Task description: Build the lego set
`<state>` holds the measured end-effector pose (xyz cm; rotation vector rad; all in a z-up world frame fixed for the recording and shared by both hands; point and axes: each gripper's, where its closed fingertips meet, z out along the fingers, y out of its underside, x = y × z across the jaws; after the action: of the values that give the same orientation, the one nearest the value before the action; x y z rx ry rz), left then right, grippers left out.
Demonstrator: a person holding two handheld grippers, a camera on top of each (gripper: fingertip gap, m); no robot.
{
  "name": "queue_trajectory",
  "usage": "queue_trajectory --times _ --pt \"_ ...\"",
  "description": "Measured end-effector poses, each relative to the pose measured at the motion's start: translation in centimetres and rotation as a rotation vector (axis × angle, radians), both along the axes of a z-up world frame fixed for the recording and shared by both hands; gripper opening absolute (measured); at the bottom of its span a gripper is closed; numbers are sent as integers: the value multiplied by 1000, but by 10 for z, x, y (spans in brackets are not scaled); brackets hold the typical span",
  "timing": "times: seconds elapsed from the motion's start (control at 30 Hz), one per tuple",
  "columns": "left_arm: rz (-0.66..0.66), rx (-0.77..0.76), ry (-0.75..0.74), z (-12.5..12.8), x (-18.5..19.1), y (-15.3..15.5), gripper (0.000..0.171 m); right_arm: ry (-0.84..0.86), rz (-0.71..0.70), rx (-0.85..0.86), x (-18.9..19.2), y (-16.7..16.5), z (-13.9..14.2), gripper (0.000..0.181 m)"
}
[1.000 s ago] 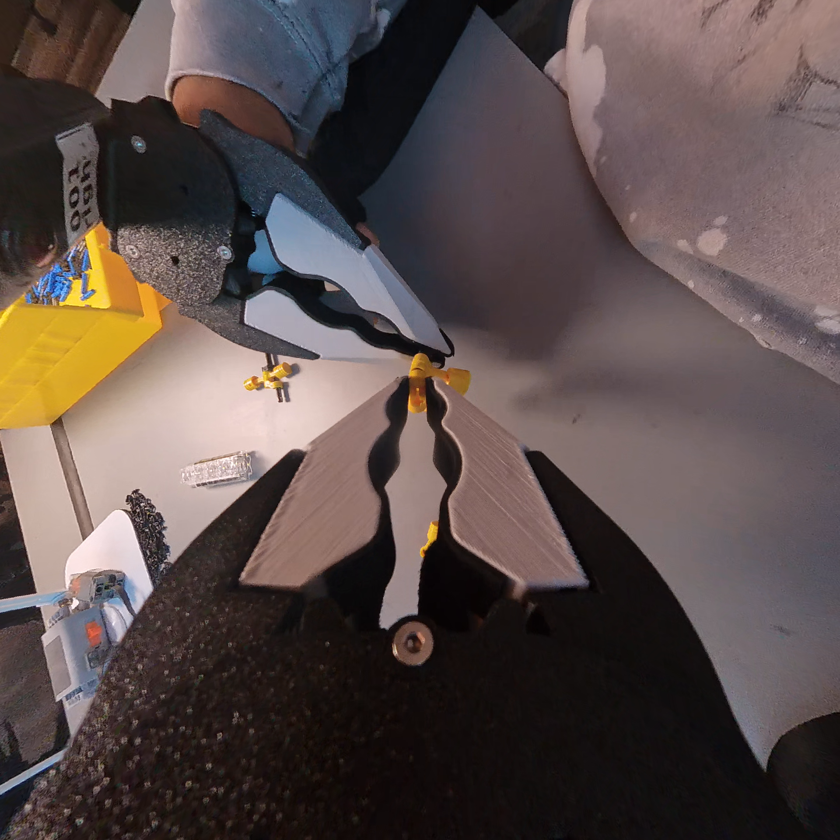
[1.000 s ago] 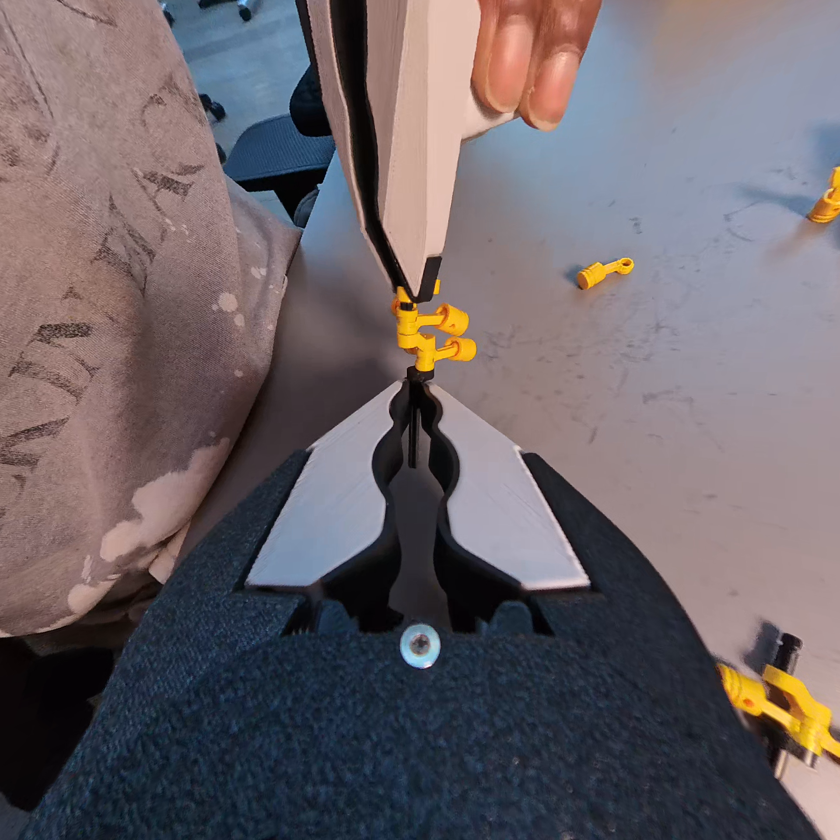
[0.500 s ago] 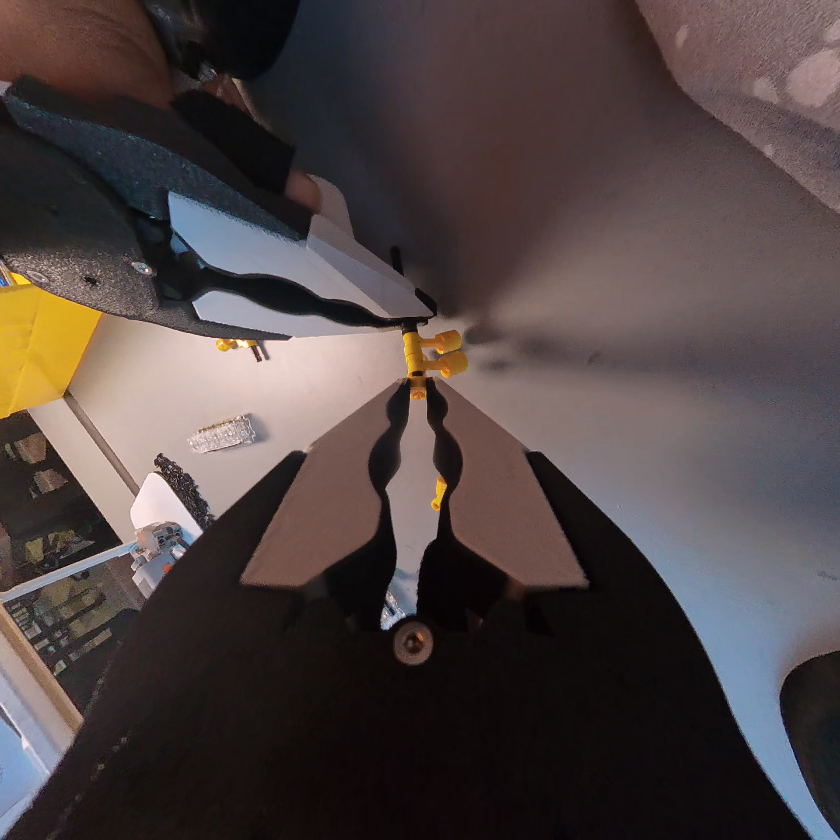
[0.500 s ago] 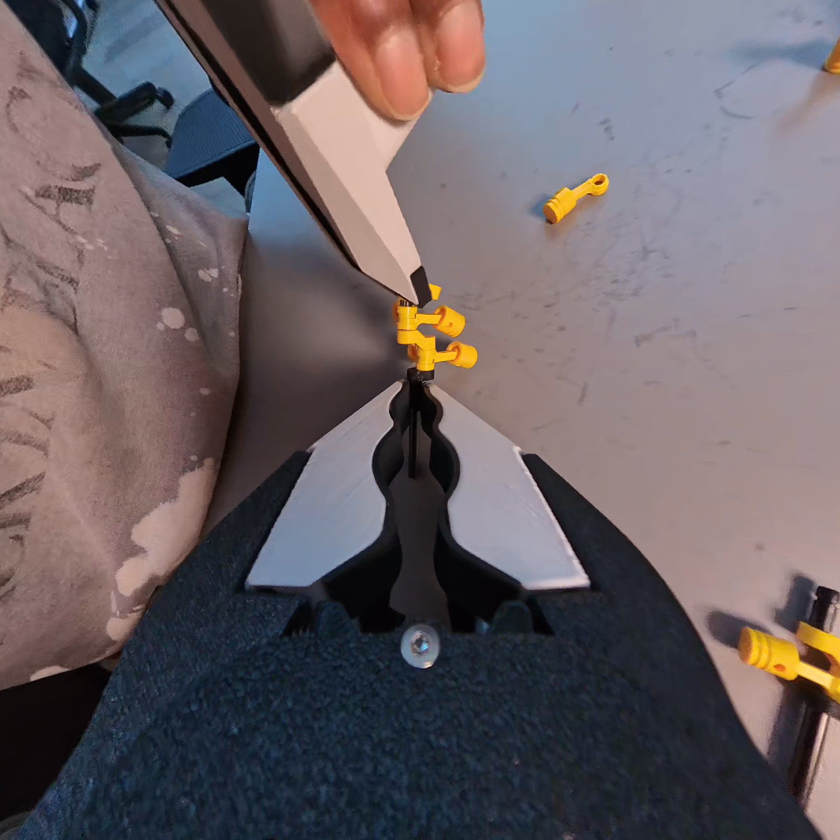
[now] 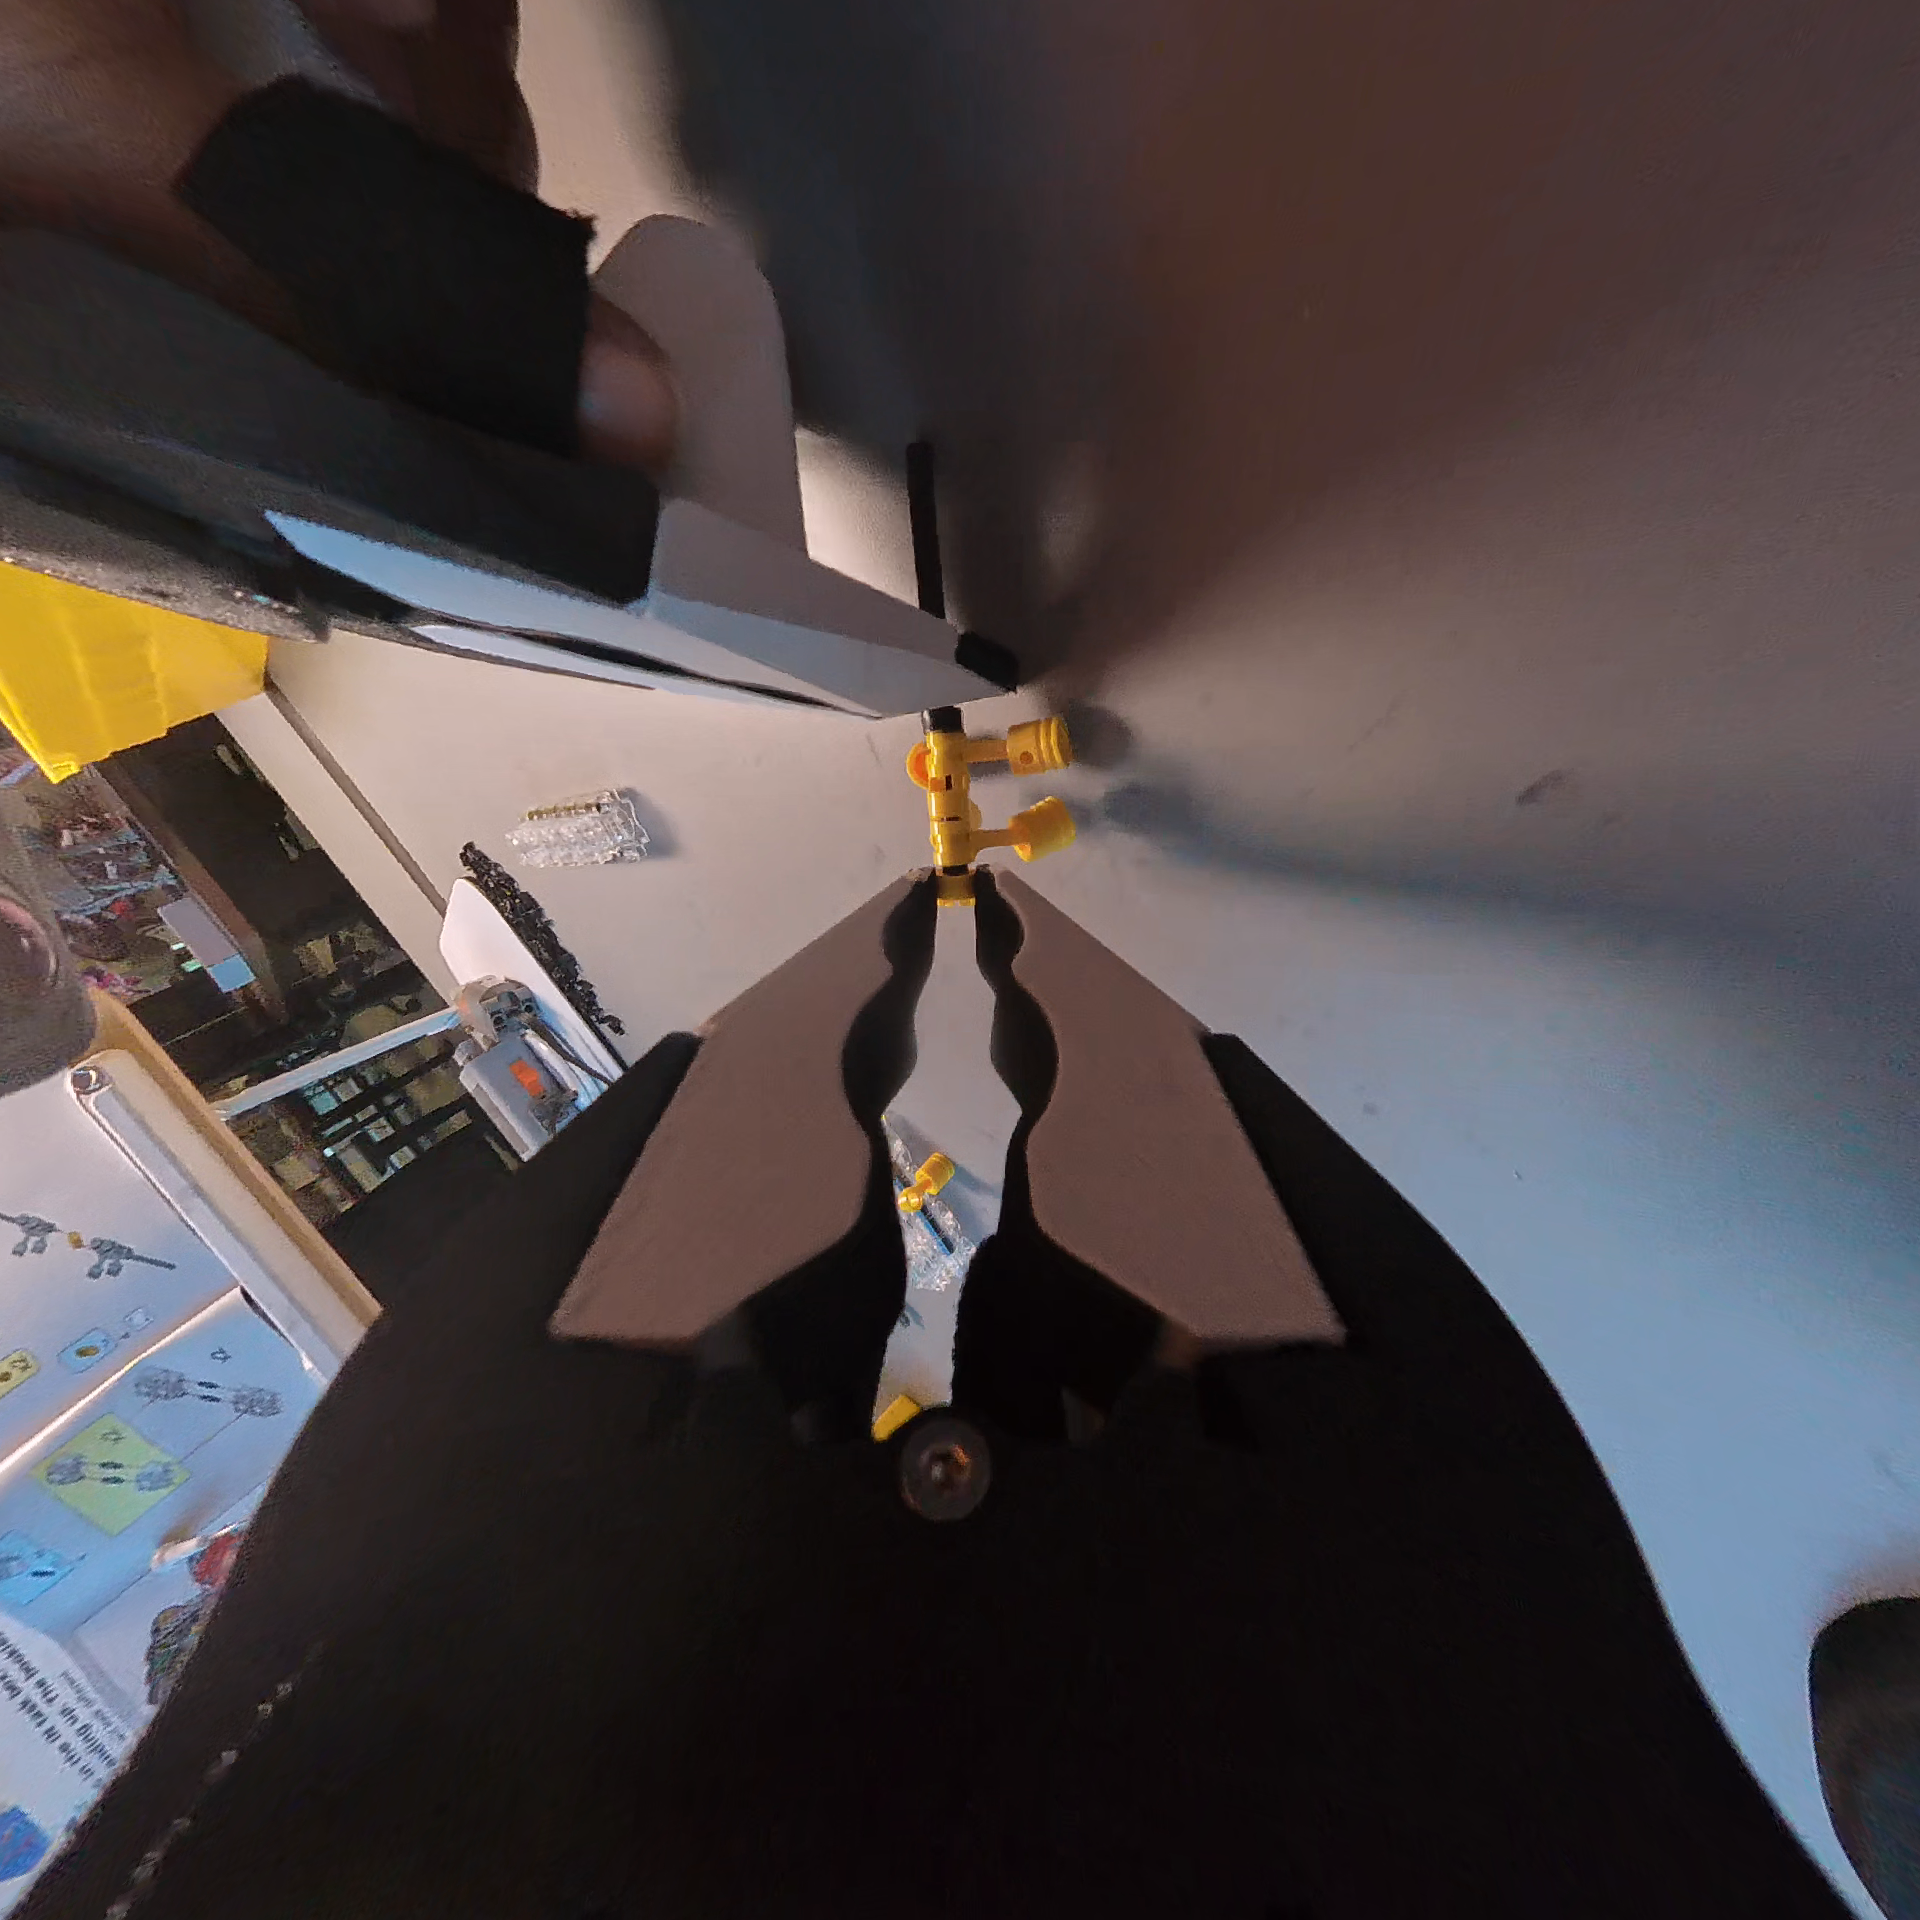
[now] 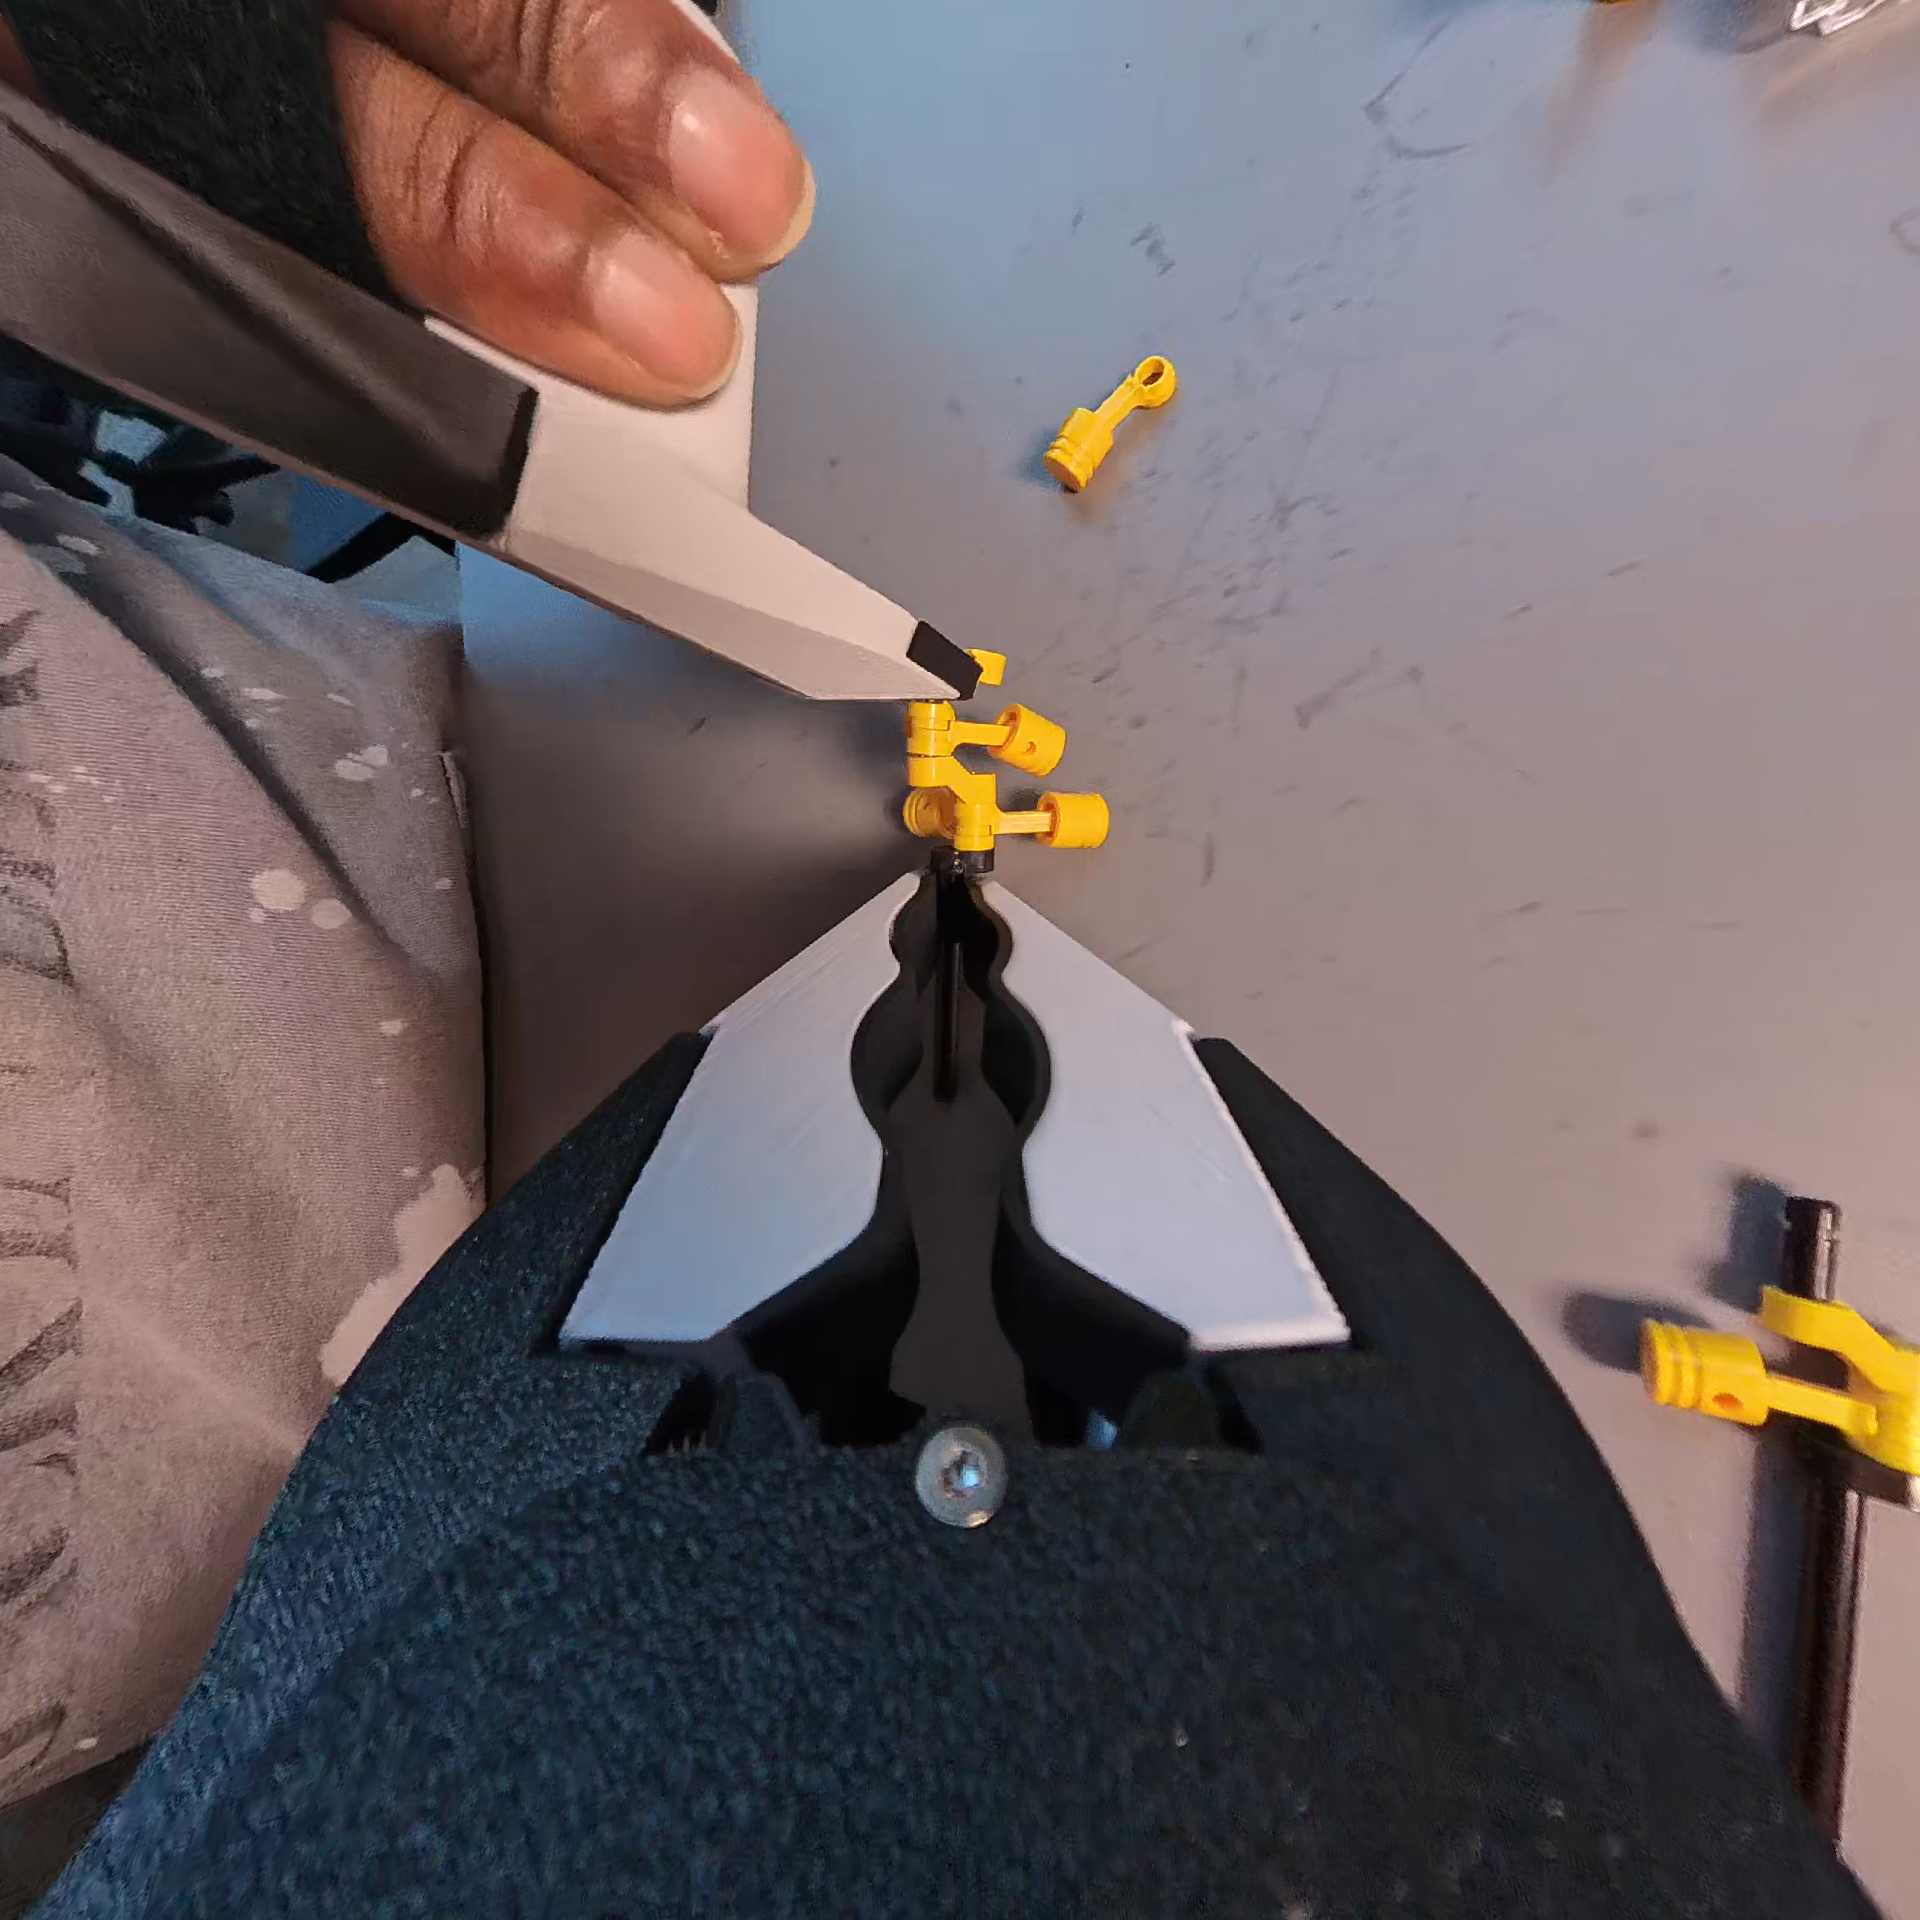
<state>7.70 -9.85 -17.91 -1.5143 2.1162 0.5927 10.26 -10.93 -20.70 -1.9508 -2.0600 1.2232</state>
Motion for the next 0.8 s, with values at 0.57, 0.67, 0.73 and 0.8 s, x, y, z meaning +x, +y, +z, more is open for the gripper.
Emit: queue_trajectory --times 0.57,0.67,0.73,0.8 --pt "83 79 51 -14 -7 5 3 -18 -75 -18 -6 6 0 0" --pt "79 66 26 -15 -7 5 4 -17 -63 -9 -6 6 0 0" --pt "93 53 -36 -14 -7 5 6 3 -77 -22 -5 7 0 1" --pt "108 47 -106 -12 -7 6 6 19 -80 4 -6 8 0 2"
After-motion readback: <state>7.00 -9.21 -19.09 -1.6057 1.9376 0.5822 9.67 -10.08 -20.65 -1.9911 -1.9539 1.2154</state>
